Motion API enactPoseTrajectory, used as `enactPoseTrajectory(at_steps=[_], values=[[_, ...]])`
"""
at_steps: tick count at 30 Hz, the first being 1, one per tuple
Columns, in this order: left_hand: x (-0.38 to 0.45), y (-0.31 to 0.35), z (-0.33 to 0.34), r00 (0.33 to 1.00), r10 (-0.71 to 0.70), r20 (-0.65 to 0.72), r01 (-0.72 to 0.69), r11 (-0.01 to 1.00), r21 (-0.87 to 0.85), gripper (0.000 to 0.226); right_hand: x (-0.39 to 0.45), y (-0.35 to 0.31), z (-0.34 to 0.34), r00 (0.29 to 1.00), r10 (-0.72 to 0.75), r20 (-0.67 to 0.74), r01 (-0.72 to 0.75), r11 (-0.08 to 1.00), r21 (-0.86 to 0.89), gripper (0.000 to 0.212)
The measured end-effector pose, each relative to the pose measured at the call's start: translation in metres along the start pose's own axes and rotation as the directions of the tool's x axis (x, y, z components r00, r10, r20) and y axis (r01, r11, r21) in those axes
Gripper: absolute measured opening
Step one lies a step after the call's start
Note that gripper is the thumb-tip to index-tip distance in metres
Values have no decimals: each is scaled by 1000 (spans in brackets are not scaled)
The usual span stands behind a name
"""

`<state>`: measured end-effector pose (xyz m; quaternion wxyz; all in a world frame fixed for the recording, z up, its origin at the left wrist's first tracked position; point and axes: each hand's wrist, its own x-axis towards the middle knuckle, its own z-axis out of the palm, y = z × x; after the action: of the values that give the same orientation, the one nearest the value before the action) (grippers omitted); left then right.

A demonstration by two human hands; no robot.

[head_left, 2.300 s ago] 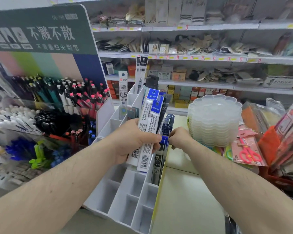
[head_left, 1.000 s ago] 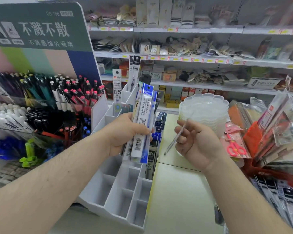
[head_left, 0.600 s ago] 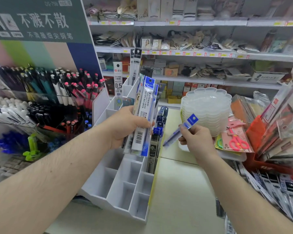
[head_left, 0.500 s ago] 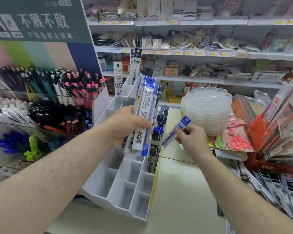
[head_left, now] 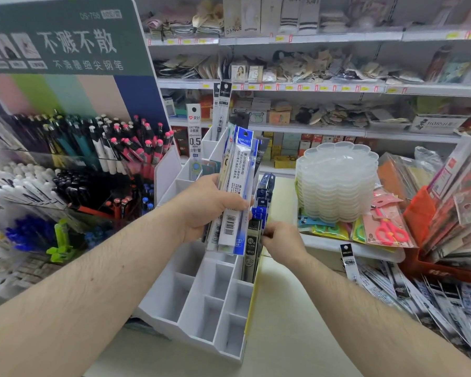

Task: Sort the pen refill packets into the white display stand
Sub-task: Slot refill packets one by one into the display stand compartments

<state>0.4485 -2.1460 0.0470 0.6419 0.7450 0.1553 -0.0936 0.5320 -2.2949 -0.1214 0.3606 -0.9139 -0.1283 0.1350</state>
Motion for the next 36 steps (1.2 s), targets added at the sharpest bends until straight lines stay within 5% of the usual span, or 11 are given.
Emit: enactPoseTrajectory(at_steps=[3, 5, 7, 10, 14, 19, 30, 36], values=[[1, -2, -1, 1000, -5, 8, 5, 1000, 4, 37, -2, -6, -13, 997, 54, 63, -48, 994, -100, 16], [2, -3, -2, 1000, -6, 15, 5, 1000, 13, 40, -7, -18, -30, 997, 69, -39, -71, 996, -62, 22], [4, -4, -2, 1000, 0, 19, 0, 1000, 17, 41, -21, -39, -53, 976, 95, -196, -40, 962, 269, 17], [6, -5, -2, 999, 31, 28, -30, 999, -17, 38, -56, -81, -82, 964, 111, -242, 105, 676, 729, 5], [5, -6, -1, 990, 106, 92, -107, 994, 9, 38, -72, -108, -80, 977, 19, -214, 131, 738, 662, 38], [1, -6, -1, 984, 109, 140, -109, 994, -6, 35, -73, -106, -78, 986, -19, -164, 119, 768, 630, 14], [-1, -3, -1, 990, 106, 89, -106, 994, -10, 34, -85, -98, -95, 996, 60, -69, 33, 465, 884, 11], [2, -5, -1, 991, 113, 73, -112, 994, -14, 30, -87, -98, -83, 986, 84, -144, 94, 431, 897, 19]])
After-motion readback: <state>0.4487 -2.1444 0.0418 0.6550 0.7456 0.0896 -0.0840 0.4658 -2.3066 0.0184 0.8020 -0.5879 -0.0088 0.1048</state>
